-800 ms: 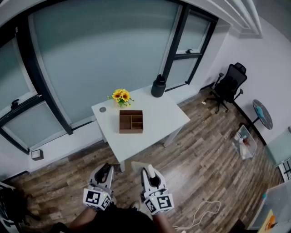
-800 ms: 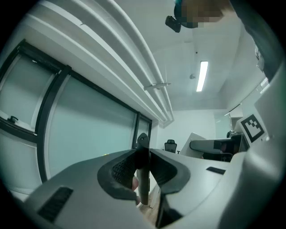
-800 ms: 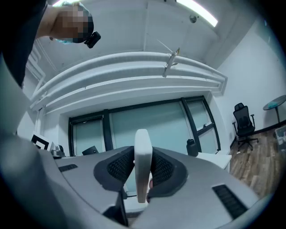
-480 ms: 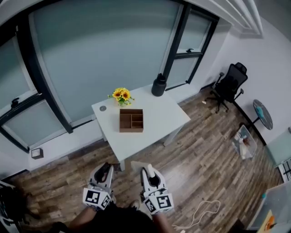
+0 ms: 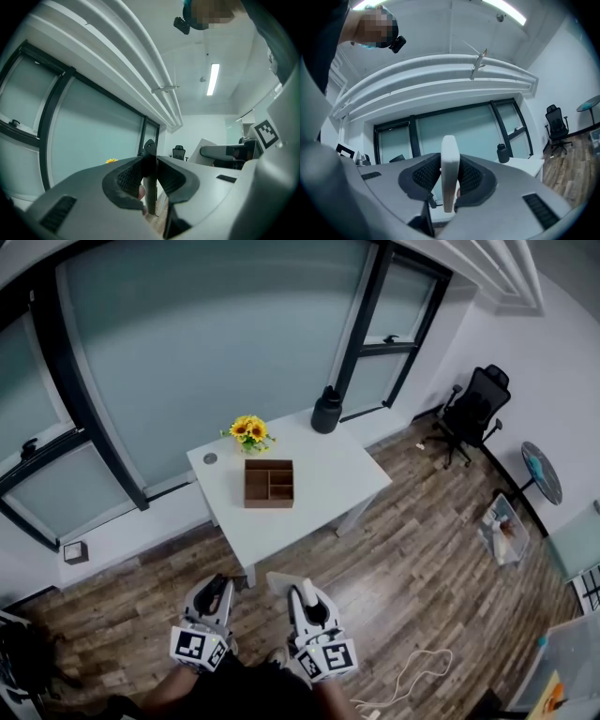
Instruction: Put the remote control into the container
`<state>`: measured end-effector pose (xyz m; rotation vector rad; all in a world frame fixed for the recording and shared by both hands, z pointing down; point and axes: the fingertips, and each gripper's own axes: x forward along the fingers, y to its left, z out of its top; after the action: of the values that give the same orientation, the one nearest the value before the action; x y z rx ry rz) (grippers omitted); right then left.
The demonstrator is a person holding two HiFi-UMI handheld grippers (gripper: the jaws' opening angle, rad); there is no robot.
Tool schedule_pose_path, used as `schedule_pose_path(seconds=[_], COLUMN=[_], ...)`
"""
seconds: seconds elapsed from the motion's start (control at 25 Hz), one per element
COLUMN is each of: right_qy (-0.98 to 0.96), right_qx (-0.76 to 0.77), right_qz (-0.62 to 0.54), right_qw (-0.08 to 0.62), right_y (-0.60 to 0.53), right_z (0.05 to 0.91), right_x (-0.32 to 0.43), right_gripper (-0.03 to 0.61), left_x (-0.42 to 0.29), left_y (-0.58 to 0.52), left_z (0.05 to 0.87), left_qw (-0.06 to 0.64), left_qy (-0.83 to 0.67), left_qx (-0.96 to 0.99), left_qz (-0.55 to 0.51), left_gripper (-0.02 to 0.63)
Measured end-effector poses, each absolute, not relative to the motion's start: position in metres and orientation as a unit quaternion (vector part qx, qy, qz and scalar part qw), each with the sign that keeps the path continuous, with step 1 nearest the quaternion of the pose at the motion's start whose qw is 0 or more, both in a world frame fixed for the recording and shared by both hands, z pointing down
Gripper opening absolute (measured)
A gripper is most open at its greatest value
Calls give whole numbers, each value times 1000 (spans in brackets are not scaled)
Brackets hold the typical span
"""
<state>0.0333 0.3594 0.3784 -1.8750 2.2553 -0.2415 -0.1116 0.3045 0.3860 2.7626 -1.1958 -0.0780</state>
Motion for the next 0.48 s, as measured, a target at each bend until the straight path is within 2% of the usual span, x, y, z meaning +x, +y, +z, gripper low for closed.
schedule_pose_path(seconds=[0.48], right_qy=[770], right_qx=[-625], right_qz=[-82], right_qw=[98], right_y=[367], right_z=[380], right_x=[54], right_gripper=[94], left_x=[-94], left_y=[311], left_z=[392], left_qw=[69], left_qy=[-415], left_qx=[907], left_qz=[-22], left_gripper=[86])
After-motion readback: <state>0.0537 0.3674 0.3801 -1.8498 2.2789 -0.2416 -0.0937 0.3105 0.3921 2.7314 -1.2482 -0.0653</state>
